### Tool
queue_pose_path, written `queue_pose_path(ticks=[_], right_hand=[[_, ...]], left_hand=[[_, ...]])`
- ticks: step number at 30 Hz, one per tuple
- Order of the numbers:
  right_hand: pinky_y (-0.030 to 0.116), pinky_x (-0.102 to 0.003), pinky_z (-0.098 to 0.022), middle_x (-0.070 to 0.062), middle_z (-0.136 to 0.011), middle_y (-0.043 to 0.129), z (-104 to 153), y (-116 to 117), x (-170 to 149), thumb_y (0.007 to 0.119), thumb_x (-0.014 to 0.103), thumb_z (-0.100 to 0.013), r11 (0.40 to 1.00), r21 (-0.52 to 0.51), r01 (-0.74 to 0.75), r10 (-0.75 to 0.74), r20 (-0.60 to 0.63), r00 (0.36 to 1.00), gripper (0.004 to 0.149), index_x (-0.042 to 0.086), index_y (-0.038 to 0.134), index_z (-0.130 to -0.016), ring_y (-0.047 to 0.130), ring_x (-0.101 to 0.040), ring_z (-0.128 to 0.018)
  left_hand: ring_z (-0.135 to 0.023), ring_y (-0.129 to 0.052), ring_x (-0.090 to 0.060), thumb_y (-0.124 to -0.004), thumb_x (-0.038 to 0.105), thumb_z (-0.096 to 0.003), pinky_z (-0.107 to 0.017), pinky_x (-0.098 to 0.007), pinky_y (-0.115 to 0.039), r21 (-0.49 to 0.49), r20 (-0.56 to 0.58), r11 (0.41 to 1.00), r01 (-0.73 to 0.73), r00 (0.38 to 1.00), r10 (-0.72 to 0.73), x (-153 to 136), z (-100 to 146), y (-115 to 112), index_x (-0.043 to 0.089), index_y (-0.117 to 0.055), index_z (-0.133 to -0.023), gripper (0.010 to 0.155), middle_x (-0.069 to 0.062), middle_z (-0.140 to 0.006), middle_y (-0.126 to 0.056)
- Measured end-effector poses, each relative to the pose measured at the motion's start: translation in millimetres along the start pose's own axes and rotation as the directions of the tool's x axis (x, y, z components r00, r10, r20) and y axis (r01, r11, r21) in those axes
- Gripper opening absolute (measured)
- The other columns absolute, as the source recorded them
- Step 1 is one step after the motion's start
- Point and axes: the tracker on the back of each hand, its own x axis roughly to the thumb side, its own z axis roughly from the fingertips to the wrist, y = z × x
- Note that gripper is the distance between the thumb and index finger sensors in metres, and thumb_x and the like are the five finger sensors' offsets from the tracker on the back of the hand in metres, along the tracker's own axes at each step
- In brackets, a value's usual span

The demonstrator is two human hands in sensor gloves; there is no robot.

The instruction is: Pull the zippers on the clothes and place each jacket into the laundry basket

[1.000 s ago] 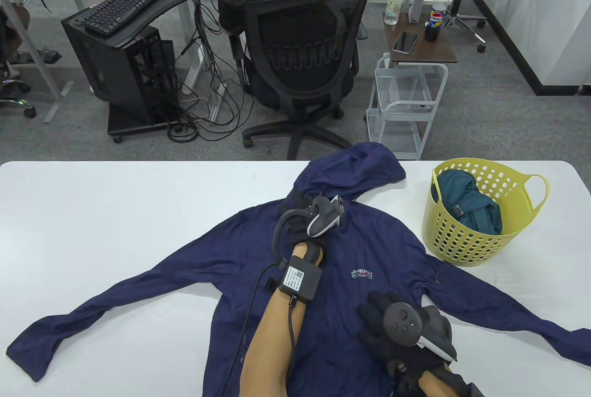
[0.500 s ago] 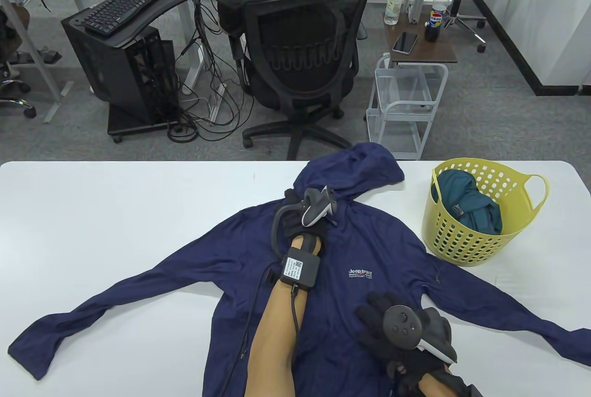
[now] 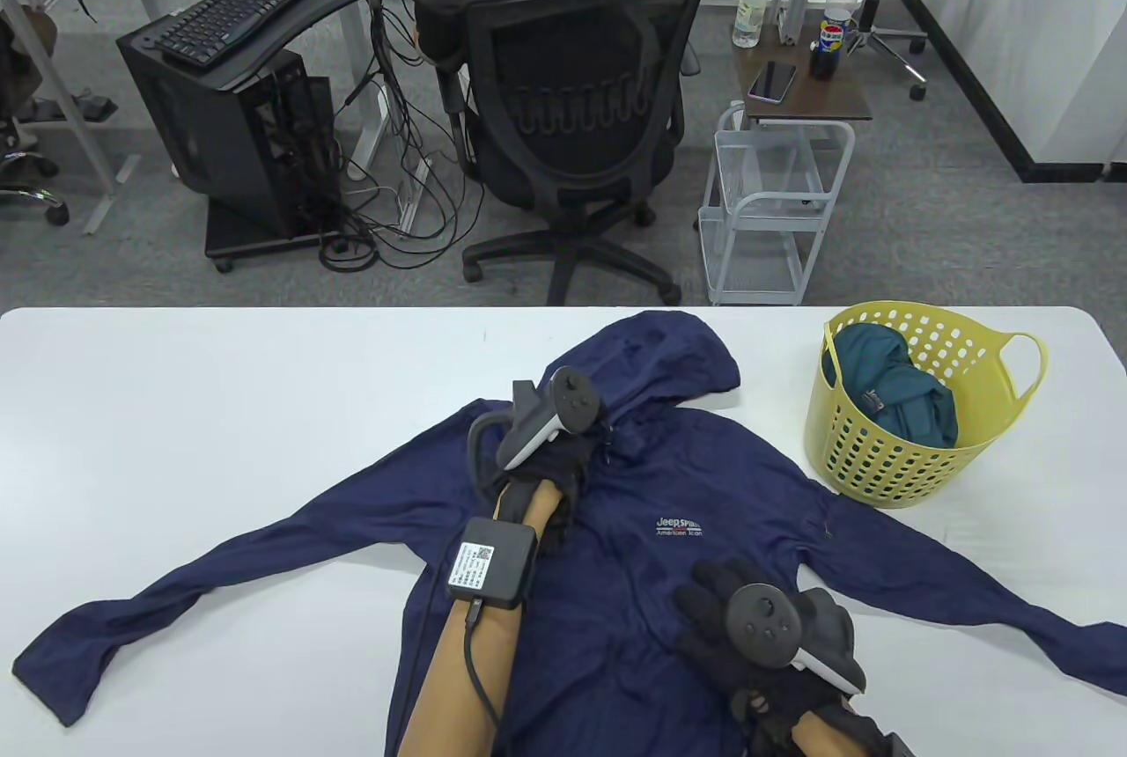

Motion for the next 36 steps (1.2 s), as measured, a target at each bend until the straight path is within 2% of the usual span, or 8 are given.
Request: queue_pose_path(ticks=[4, 10, 15, 19, 23, 26, 30, 36], right_hand=[[0.048, -0.068, -0.071, -0.002, -0.117, 0.058, -3, 0, -4, 0.075, 0.055, -0.046, 1.0, -0.001, 0.03, -0.03, -0.015, 0.999, 0.06, 0.03, 0.072, -0.101, 0.053, -0.043, -0.105], [0.054, -0.066, -0.07, -0.002, -0.114, 0.066, -13, -8, 3, 0.076, 0.054, -0.047, 0.986, -0.085, 0.144, -0.149, -0.061, 0.987, 0.058, 0.029, 0.074, -0.1, 0.062, -0.043, -0.102], [0.058, -0.065, -0.068, 0.0, -0.108, 0.077, -32, -15, 25, 0.077, 0.055, -0.047, 0.976, -0.154, 0.154, -0.173, -0.114, 0.978, 0.058, 0.03, 0.075, -0.099, 0.074, -0.04, -0.097], [0.057, -0.064, -0.068, 0.001, -0.108, 0.076, -49, -12, 39, 0.079, 0.061, -0.045, 0.963, -0.184, 0.199, -0.229, -0.158, 0.961, 0.064, 0.031, 0.071, -0.101, 0.074, -0.04, -0.096], [0.058, -0.063, -0.068, 0.0, -0.104, 0.081, -58, -5, 45, 0.086, 0.057, -0.043, 0.945, -0.223, 0.237, -0.279, -0.18, 0.943, 0.063, 0.029, 0.076, -0.098, 0.079, -0.038, -0.093], [0.063, -0.06, -0.067, 0.003, -0.093, 0.091, -56, -3, 47, 0.09, 0.055, -0.04, 0.945, -0.286, 0.16, -0.221, -0.198, 0.955, 0.055, 0.032, 0.083, -0.089, 0.087, -0.032, -0.086], [0.064, -0.059, -0.067, 0.008, -0.081, 0.099, -51, -5, 46, 0.09, 0.047, -0.042, 0.946, -0.308, 0.103, -0.167, -0.19, 0.968, 0.039, 0.036, 0.089, -0.08, 0.094, -0.027, -0.08], [0.065, -0.059, -0.066, 0.006, -0.081, 0.099, -40, -14, 45, 0.083, 0.046, -0.045, 0.923, -0.358, 0.139, -0.193, -0.118, 0.974, 0.039, 0.034, 0.089, -0.082, 0.095, -0.027, -0.077]], left_hand=[[-0.084, -0.089, -0.02, -0.073, 0.056, -0.0363, -0.068, -0.063, -0.06, -0.047, 0.014, 0.983, -0.177, 0.984, 0.178, -11, 26, -12, 0.048, -0.074, -0.088, 0.052, 0.013, -0.073, -0.097], [-0.09, -0.083, -0.028, -0.072, 0.055, -0.0369, -0.066, -0.065, -0.057, 0.018, -0.013, 0.901, -0.433, 0.901, 0.433, -24, 71, -33, 0.045, -0.084, -0.08, 0.046, 0.007, -0.081, -0.096], [-0.096, -0.073, -0.031, -0.072, 0.054, -0.0375, -0.067, -0.066, -0.055, 0.042, 0.007, 0.865, -0.5, 0.866, 0.5, -18, 96, -34, 0.042, -0.086, -0.079, 0.046, 0.007, -0.093, -0.088], [-0.099, -0.068, -0.033, -0.073, 0.052, -0.0384, -0.067, -0.069, -0.051, 0.001, 0.028, 0.834, -0.551, 0.834, 0.551, -10, 112, -39, 0.036, -0.087, -0.079, 0.046, 0.006, -0.096, -0.085], [-0.099, -0.068, -0.034, -0.075, 0.051, -0.0383, -0.066, -0.069, -0.051, 0.001, 0.003, 0.817, -0.577, 0.817, 0.577, -11, 119, -51, 0.031, -0.088, -0.078, 0.047, 0.003, -0.097, -0.084], [-0.099, -0.067, -0.034, -0.076, 0.051, -0.0385, -0.067, -0.068, -0.051, -0.043, -0.012, 0.797, -0.602, 0.798, 0.602, -15, 120, -56, 0.031, -0.089, -0.079, 0.047, 0.003, -0.097, -0.084], [-0.098, -0.07, -0.033, -0.076, 0.052, -0.0378, -0.066, -0.067, -0.053, -0.001, -0.005, 0.79, -0.614, 0.79, 0.614, -22, 122, -59, 0.033, -0.091, -0.077, 0.046, 0.005, -0.095, -0.086], [-0.097, -0.074, -0.031, -0.077, 0.054, -0.0368, -0.066, -0.066, -0.056, 0.068, -0.003, 0.828, -0.557, 0.829, 0.559, -22, 124, -61, 0.037, -0.092, -0.075, 0.045, 0.009, -0.093, -0.09]])
